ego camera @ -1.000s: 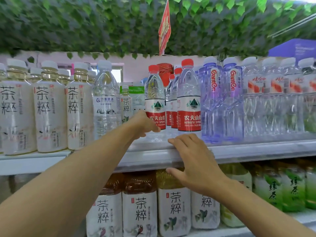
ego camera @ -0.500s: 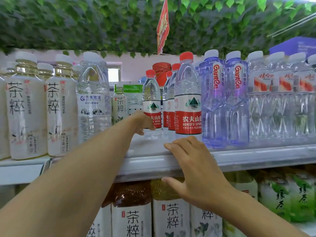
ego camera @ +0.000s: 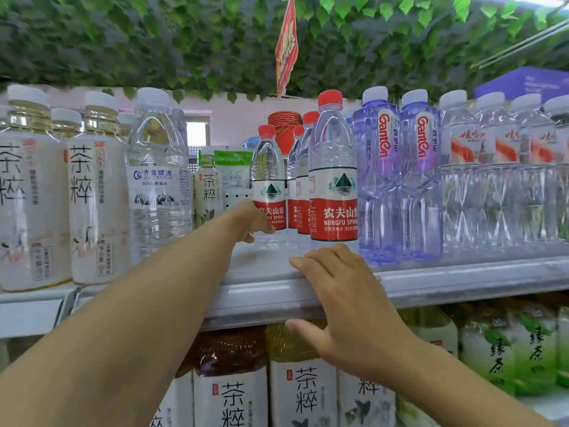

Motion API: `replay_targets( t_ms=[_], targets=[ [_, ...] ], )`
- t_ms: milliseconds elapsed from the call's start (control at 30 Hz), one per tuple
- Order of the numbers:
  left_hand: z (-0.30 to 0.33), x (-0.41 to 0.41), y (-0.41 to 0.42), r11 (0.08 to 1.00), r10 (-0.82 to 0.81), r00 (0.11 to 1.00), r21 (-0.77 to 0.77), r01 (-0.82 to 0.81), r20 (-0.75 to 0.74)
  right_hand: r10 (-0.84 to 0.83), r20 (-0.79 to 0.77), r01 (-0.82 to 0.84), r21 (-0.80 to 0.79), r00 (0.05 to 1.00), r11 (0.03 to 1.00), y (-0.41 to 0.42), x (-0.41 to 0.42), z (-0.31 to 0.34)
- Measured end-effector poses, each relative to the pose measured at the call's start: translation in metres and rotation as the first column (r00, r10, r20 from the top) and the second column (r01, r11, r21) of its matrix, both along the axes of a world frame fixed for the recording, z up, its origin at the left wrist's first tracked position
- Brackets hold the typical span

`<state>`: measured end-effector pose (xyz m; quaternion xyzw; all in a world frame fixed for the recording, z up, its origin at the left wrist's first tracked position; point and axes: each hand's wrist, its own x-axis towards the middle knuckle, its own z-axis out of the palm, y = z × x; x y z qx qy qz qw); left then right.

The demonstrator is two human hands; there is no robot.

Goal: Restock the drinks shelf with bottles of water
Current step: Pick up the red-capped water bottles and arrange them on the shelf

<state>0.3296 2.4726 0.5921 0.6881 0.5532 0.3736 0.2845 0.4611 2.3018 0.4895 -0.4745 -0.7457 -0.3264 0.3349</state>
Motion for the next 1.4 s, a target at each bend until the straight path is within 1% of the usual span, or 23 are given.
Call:
replay_targets(
  t_ms=[367, 733, 833, 933, 1000, 1100, 1200, 1300, 1400],
  targets=[
    [0.000, -0.001, -0.002, 1.000, 0.000, 1.000, -0.002, 0.000, -0.013, 0.002, -0.005, -0.002, -0.004, 1.000, 1.000, -0.001, 0.000, 0.000],
    [-0.001, 0.000, -0.012, 1.000, -0.001, 1.000, -0.018, 0.001, 0.015, -0.010, -0.001, 0.010, -0.069, 1.000, 0.998, -0.005, -0.001, 0.002],
    [0.001, 0.000, -0.023, 0.999, 0.026, 0.999, -0.028, -0.025, 0.025, -0.018, 0.000, 0.017, -0.087, 1.000, 0.996, -0.007, -0.002, 0.003],
    [0.005, -0.002, -0.039, 0.998, 0.063, 0.998, 0.016, -0.063, 0.012, -0.028, 0.017, 0.030, -0.107, 0.999, 0.994, -0.011, -0.003, 0.002],
    [0.007, -0.004, -0.056, 0.998, 0.057, 0.998, 0.029, -0.058, 0.030, -0.007, 0.016, 0.009, -0.147, 1.000, 0.989, -0.016, -0.004, 0.001],
    [0.007, -0.009, -0.087, 0.998, -0.018, 0.997, 0.055, 0.014, 0.071, 0.003, -0.026, -0.008, -0.208, 1.000, 0.978, -0.025, -0.004, -0.002],
    [0.002, -0.015, -0.123, 0.985, -0.108, 0.988, 0.150, 0.091, 0.112, -0.049, -0.076, 0.029, -0.253, 0.996, 0.967, -0.038, -0.004, -0.006],
    [-0.009, -0.022, -0.155, 0.965, -0.160, 0.975, 0.233, 0.122, 0.155, -0.062, -0.173, 0.010, -0.284, 0.983, 0.959, -0.052, -0.004, -0.013],
    [-0.032, -0.025, -0.181, 0.948, -0.206, 0.963, 0.280, 0.153, 0.171, -0.085, -0.221, 0.013, -0.306, 0.972, 0.952, -0.069, -0.003, -0.027]
  ],
)
